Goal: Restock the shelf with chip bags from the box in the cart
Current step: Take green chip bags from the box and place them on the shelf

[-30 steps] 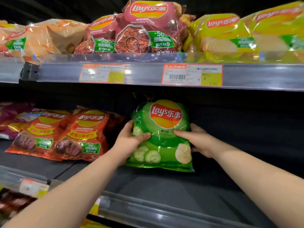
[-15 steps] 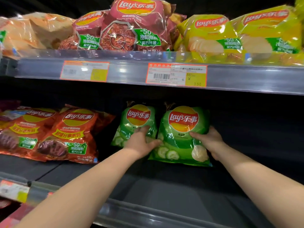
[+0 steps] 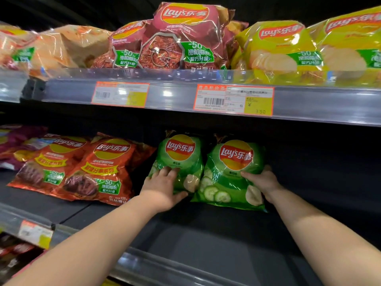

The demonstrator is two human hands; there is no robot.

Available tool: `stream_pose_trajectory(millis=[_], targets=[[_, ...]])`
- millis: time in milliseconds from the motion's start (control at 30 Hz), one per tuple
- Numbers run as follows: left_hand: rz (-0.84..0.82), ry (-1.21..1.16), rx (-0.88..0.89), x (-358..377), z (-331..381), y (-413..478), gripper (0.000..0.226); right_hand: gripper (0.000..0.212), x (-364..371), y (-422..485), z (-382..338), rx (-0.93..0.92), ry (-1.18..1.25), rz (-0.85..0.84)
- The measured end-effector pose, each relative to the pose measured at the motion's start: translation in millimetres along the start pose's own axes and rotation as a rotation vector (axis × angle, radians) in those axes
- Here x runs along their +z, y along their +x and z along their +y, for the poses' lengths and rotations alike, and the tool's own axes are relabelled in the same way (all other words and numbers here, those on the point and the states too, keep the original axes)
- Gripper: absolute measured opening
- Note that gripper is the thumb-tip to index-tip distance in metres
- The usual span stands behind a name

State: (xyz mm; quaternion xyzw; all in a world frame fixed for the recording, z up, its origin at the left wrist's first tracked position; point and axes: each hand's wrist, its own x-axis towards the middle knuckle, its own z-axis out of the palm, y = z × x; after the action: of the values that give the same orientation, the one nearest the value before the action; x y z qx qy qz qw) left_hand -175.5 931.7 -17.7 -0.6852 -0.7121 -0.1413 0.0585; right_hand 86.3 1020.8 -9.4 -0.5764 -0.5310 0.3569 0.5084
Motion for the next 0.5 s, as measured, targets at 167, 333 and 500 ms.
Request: stream_pose_trajectory(millis=[167,333,500], targets=[[-0.008,0.015,0.034,-2,-3,-2,0.082,0.084,0,0,-5,-0.051,-0.136,0.075],[-0.004,0.029,0.080,-7,-3,-7,0.081,0.092,6,-17,-22,-0.125,-0.534,0.148],[0.005,0.069,0.136,-14,-6,-11,0.082,0.073,19,-55,-45,-0.397,-1.118,0.046]])
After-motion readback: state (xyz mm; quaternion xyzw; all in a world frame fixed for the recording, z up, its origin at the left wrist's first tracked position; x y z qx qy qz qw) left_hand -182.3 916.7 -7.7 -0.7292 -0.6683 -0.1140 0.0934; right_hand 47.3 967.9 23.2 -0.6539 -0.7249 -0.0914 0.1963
